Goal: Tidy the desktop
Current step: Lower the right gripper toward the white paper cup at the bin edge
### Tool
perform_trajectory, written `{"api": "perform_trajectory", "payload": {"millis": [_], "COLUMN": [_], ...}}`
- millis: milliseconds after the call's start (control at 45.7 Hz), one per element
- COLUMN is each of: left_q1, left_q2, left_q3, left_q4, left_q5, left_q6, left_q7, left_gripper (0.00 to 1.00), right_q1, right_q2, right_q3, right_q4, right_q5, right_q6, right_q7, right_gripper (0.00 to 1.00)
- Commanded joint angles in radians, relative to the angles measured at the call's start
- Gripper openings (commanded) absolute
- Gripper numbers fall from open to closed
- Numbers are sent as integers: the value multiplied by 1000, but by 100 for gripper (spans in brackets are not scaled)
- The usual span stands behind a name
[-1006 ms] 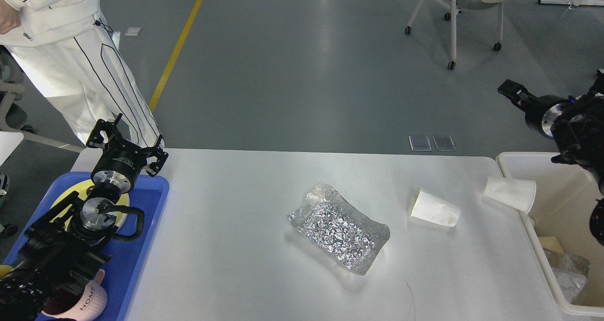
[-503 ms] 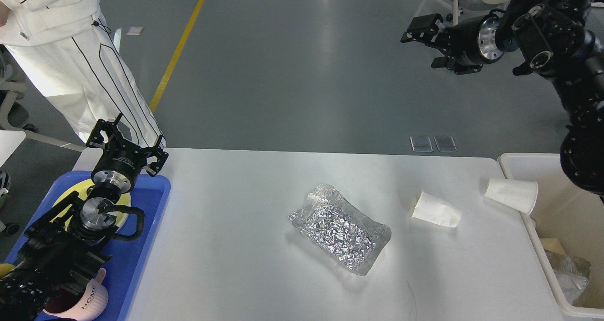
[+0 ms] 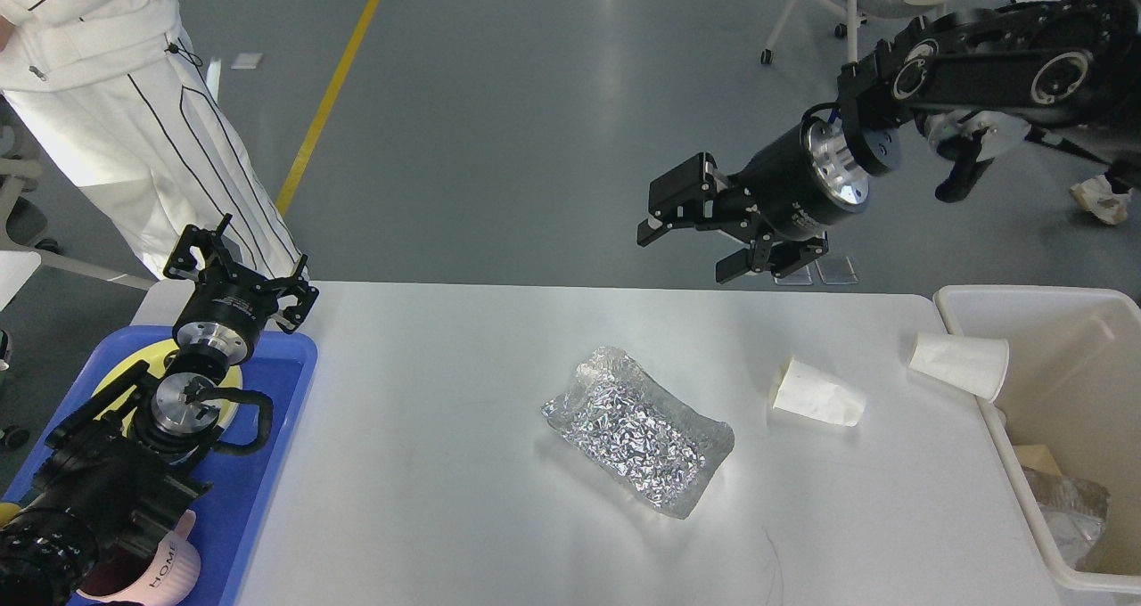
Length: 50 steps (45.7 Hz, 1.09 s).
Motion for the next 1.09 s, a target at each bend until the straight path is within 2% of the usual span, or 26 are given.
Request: {"api": "perform_trajectory", "payload": {"millis": [0,153,306,437,569,700,853,1072], "left_q1": [0,0,0,0,0,0,0,0], "left_q2": [0,0,0,0,0,0,0,0], "left_q3": [0,0,0,0,0,0,0,0], "left_q4": [0,0,0,0,0,0,0,0], "left_q5": [0,0,0,0,0,0,0,0], "left_q6": [0,0,0,0,0,0,0,0], "left_q7": [-1,-1,-1,-1,-1,-1,-1,-1], "left_gripper": [98,98,98,98,98,98,98,98], "right_q1": [-5,-86,-239,-385,-497,-632,-861,-1108], "right_q2": [-36,-80,-152,-244,-277,-281,-263,-157], "right_q3": [-41,-68,-131,-124,-107,-90,59,237], "right_q4": [43,9,-147,-261,-374,-509,-728,-1038], "right_q5": [-11,-41,-86,-86,-78,-66,-64,-64], "right_q6": [-22,-71,-146,-180,-208,-229,-278,-294], "right_q7": [-5,-6,-6,-5,-5,1,7,7], "right_gripper": [100,100,100,100,100,100,100,100]}}
